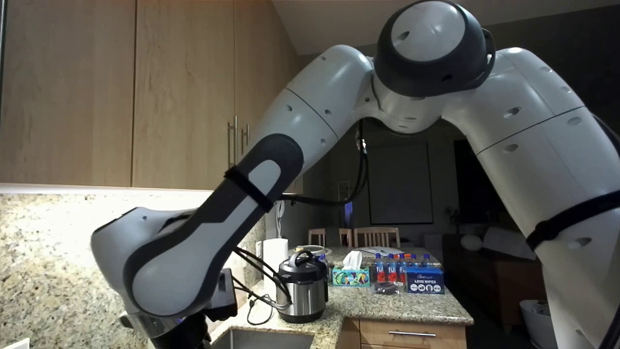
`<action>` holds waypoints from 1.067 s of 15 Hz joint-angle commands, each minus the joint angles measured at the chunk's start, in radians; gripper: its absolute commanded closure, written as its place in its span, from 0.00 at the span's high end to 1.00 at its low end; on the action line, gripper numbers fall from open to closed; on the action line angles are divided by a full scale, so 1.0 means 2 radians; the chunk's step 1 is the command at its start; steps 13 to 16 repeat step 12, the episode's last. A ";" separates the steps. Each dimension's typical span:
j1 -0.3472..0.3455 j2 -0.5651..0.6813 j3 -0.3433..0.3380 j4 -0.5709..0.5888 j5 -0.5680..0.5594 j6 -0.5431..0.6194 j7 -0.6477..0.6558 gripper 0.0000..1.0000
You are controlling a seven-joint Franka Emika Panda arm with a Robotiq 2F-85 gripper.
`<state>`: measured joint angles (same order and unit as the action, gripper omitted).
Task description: Use the wooden spoon to stir in the white pot
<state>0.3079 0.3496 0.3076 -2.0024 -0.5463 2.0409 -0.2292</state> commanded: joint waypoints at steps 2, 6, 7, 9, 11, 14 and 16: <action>-0.036 -0.082 -0.005 -0.100 0.082 0.105 -0.021 1.00; -0.048 -0.124 -0.020 -0.147 0.105 0.116 -0.046 1.00; -0.034 -0.087 -0.021 -0.105 0.087 0.099 -0.017 1.00; -0.035 -0.093 -0.024 -0.110 0.088 0.099 -0.019 1.00; -0.033 -0.089 -0.024 -0.107 0.088 0.099 -0.019 1.00; -0.032 -0.087 -0.024 -0.105 0.088 0.099 -0.019 1.00; -0.032 -0.087 -0.024 -0.105 0.088 0.099 -0.019 1.00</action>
